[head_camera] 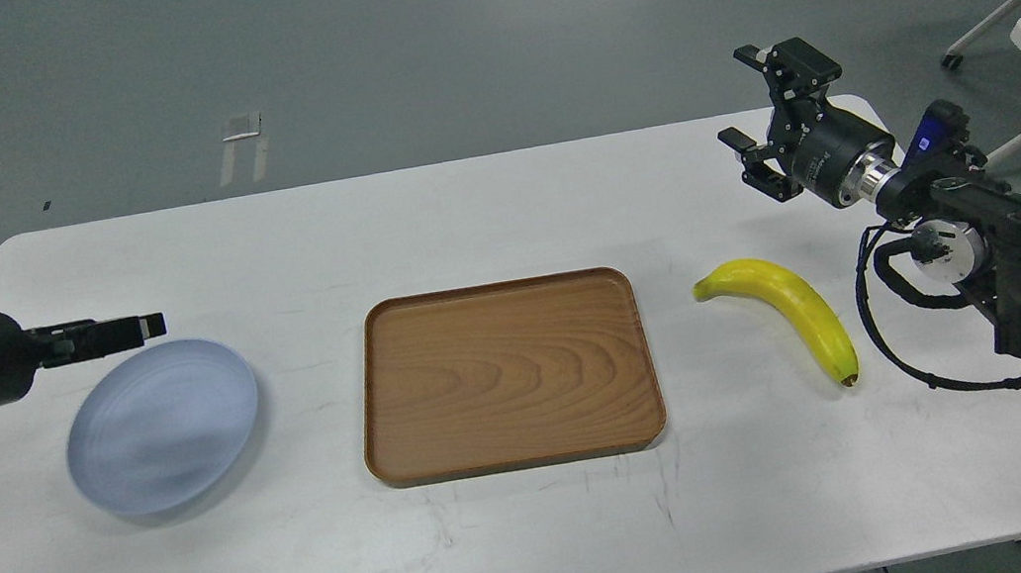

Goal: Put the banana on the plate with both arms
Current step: 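Lower the left gripper and grasp the light blue plate's edge, then lift the plate with the left gripper and carry it over the tray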

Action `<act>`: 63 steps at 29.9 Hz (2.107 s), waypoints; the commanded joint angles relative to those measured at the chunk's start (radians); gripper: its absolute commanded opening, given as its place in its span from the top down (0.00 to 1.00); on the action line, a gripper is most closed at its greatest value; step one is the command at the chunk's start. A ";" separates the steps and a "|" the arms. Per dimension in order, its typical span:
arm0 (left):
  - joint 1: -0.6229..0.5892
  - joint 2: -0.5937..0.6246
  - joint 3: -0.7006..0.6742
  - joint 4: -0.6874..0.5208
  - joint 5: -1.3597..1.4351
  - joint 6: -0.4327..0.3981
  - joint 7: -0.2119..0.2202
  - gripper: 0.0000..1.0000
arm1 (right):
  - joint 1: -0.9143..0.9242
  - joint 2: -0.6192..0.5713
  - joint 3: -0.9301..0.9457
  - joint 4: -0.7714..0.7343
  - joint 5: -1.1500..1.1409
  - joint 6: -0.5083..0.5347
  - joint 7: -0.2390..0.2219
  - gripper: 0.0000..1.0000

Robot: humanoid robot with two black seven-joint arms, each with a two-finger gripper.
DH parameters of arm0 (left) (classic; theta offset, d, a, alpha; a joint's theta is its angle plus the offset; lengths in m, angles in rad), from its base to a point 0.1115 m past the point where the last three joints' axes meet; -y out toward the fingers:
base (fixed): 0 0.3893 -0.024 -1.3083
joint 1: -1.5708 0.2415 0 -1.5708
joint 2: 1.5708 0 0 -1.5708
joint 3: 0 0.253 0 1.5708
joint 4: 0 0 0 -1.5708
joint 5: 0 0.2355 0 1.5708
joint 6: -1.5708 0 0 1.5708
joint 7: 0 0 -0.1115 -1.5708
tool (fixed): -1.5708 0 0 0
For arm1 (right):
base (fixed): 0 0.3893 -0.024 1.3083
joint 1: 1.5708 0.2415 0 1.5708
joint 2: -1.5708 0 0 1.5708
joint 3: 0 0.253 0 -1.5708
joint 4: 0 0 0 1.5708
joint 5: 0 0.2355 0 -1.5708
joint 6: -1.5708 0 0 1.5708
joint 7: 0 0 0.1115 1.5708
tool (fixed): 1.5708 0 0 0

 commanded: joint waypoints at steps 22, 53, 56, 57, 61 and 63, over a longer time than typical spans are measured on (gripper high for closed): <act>0.098 -0.038 0.195 0.182 -0.094 0.161 0.001 0.05 | 0.000 0.002 0.000 0.001 -0.001 0.000 0.000 0.00; 0.098 -0.045 0.183 0.169 -0.184 0.201 0.001 1.00 | -0.003 -0.001 0.000 0.003 -0.003 0.000 0.000 0.00; 0.006 -0.031 0.189 0.132 -0.241 0.134 0.001 1.00 | -0.001 -0.006 -0.001 0.003 -0.003 0.000 0.000 0.00; -0.042 -0.030 0.189 0.115 -0.236 0.087 0.001 1.00 | -0.001 -0.007 -0.001 0.003 -0.003 0.000 0.000 0.00; -0.137 -0.033 0.191 0.063 -0.227 0.020 0.001 1.00 | -0.001 -0.011 -0.001 0.001 -0.003 0.000 0.000 0.00; -0.213 -0.042 0.194 -0.006 -0.224 -0.018 0.001 1.00 | -0.001 -0.015 -0.003 0.001 -0.003 0.000 0.000 0.00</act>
